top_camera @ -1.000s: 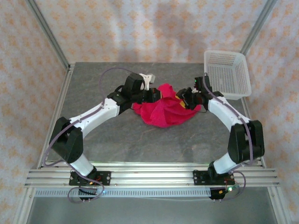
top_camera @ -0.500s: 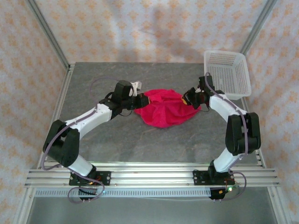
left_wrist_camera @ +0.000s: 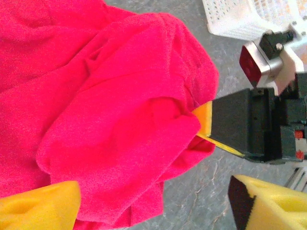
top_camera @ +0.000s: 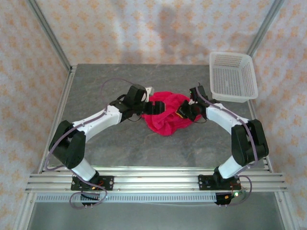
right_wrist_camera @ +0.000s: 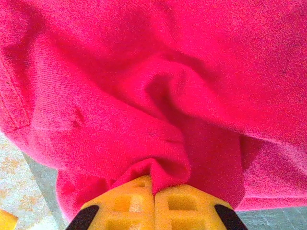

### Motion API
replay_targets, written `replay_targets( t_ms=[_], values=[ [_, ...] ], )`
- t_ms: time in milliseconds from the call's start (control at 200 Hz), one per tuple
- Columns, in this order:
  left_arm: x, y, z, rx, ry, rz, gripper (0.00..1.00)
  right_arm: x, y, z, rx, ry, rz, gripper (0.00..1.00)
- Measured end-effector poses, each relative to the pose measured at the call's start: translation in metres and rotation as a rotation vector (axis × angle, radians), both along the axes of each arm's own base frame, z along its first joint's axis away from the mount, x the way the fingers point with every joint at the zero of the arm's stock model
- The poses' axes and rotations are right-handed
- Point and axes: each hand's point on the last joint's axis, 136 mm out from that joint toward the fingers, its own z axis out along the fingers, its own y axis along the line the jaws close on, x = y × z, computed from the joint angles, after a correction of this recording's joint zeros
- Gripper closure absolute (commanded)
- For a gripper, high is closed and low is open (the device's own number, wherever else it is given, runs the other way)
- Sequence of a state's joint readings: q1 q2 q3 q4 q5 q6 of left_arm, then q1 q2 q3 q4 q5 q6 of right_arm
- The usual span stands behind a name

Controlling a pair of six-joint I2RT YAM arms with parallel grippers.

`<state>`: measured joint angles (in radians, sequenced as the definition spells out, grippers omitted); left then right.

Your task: Fold the inside-out t-shirt

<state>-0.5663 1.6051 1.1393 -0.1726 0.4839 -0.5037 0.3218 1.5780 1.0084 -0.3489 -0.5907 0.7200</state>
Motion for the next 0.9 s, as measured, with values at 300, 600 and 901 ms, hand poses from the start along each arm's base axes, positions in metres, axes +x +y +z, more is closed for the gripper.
replay_targets(
  t_ms=[300,600,901],
  values=[
    [-0.055,-0.012,-0.046,0.108,0.078,-0.115,0.32,0.02,0.003,0.031,-0.001,-0.051,-0.011,1.0],
    [-0.055,0.006,-0.083,0.219,0.107,-0.048,0.14,0.037,0.006,0.045,0.002,-0.082,-0.021,1.0],
    [-0.021,-0.015,-0.109,0.214,0.132,0.018,0.57,0.035,0.004,0.042,-0.01,-0.07,-0.025,1.0]
  ],
)
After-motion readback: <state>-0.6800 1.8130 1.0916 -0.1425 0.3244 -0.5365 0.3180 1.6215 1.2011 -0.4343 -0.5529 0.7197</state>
